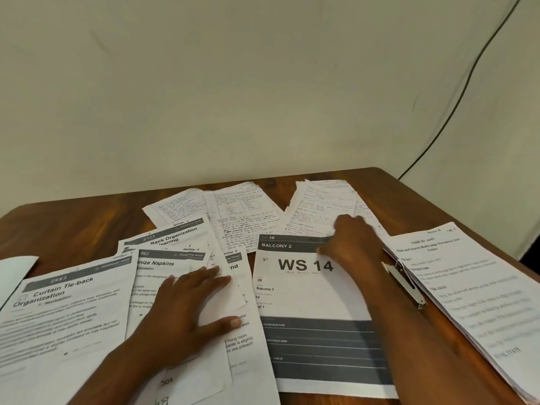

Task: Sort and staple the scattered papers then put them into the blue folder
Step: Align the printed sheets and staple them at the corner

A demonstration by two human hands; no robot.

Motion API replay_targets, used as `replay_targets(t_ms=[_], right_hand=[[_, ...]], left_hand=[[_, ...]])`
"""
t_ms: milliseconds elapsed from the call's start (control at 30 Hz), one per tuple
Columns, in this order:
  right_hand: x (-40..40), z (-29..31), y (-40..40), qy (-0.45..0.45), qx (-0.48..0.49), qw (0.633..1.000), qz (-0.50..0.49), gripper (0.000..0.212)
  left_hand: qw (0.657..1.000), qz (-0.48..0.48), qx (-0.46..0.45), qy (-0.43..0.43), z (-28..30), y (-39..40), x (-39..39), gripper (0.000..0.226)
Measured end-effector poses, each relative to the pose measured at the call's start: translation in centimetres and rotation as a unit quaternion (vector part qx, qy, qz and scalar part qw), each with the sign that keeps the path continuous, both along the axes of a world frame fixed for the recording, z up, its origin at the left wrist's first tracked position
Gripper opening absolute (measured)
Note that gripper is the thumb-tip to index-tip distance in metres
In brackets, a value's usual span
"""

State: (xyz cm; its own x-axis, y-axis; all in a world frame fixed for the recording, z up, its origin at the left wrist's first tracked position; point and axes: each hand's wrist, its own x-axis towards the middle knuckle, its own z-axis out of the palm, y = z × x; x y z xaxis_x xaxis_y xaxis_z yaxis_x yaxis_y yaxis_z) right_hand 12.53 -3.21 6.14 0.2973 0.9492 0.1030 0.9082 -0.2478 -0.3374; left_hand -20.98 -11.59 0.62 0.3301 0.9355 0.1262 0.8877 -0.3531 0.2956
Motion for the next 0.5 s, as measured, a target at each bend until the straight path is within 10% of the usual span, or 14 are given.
replay_targets(t_ms=[200, 500], right_hand=[[3.0, -0.7, 0.8, 0.061, -0.051, 0.997, -0.017, 0.082], [3.9, -1.0, 1.8, 0.232, 0.06, 0.971, 0.01, 0.02]], left_hand=[[0.999, 0.021, 0.042, -0.002, 1.0, 1.9, 2.1, 0.08], [0.979, 0.066, 0.166, -0.099, -1.5, 4.2, 3.4, 0.043]])
